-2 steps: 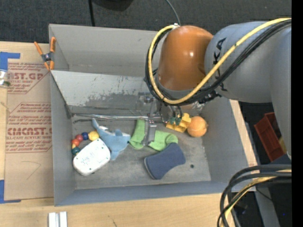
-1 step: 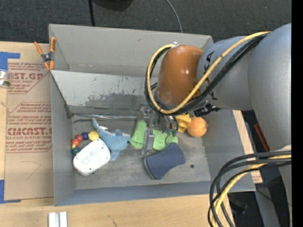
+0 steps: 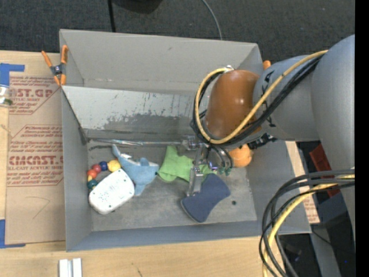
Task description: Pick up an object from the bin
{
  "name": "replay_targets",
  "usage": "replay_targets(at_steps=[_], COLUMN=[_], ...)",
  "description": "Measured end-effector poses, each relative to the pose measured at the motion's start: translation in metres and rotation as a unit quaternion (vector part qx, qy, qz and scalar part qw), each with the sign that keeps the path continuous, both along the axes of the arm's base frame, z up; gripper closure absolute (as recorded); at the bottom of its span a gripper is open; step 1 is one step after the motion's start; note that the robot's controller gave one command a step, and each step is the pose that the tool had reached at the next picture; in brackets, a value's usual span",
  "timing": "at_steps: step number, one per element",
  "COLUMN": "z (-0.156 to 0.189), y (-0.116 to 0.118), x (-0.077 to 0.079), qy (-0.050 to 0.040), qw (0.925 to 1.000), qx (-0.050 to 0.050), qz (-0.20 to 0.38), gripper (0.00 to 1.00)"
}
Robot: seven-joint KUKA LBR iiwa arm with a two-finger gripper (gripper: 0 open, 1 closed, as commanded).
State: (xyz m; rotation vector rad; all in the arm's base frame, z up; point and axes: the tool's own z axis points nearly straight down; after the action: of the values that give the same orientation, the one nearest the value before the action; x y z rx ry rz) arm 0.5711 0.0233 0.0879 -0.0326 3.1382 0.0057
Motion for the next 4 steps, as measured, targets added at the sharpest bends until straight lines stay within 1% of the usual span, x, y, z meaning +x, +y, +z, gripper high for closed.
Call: replay_targets(at_steps=[1, 2, 3, 4], z=[-0.0075, -0.0076, -0.0075, -0.0126], y=[-0.0231, -0.0231, -0.0231, -0.0142], x=[0.0082, 0.0081, 0.0081, -0.0016], qy=[-0.0016, -0.0014, -0.0015, -0.0031], qw=[0.9898, 0.9898, 0.9898, 0.9939], qx=[0.001, 0.001, 0.001, 0.000], qz=[-0.142, -0.143, -0.143, -0.111], gripper=[1.00, 0.00, 0.00, 0.00])
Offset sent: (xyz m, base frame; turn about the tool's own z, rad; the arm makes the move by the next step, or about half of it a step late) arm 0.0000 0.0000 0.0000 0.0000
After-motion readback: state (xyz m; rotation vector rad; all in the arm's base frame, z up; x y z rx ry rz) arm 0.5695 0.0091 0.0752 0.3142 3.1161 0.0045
